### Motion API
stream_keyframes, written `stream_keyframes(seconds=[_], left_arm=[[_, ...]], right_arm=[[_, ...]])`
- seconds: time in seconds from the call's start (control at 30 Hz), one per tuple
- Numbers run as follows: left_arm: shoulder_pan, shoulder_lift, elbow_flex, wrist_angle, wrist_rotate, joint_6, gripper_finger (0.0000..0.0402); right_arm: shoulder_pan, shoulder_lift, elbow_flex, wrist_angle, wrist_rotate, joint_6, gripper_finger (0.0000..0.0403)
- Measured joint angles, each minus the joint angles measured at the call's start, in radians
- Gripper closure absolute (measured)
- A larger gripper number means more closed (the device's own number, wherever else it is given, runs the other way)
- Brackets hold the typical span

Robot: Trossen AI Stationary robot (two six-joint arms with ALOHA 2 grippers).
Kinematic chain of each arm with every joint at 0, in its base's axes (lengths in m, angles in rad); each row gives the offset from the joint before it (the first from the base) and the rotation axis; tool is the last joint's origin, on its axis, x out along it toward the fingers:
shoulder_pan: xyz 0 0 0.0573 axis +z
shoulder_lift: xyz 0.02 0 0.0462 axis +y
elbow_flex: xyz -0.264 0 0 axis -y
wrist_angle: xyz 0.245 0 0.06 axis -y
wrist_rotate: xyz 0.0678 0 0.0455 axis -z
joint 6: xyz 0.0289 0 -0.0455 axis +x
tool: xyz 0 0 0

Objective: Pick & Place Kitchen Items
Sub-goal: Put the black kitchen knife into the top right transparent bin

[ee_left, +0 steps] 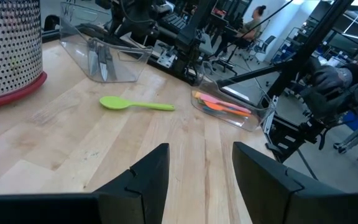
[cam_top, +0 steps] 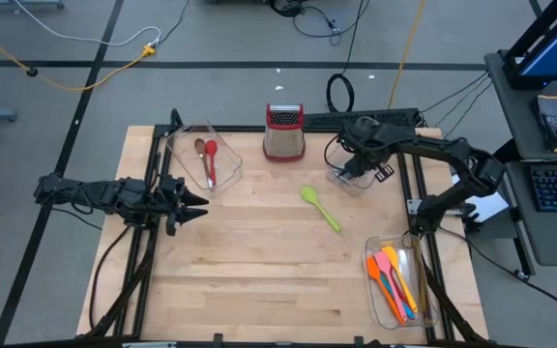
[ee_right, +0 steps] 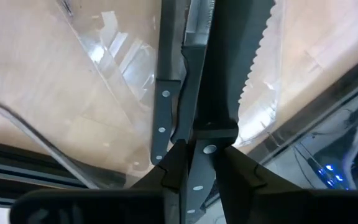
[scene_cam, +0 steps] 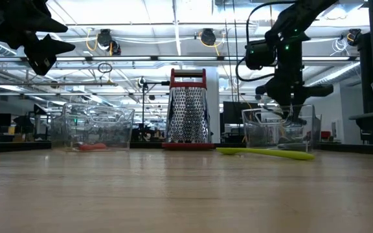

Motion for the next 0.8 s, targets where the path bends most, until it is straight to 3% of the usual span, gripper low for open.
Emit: stream_keyframes(seconds=[0.5, 0.8], left_arm=[[0.0, 0.0, 0.0, -0.001, 0.0, 0.008, 0.0224], [0.0, 0.0, 0.0, -0.001, 0.0, 0.008, 0.0224]], right_arm=[[-0.012, -0.097, 0.0, -0.024, -0.001, 0.087, 0.0356], [-0.051, -0.069, -0.001, -0.011, -0.051, 0.115, 0.0356]])
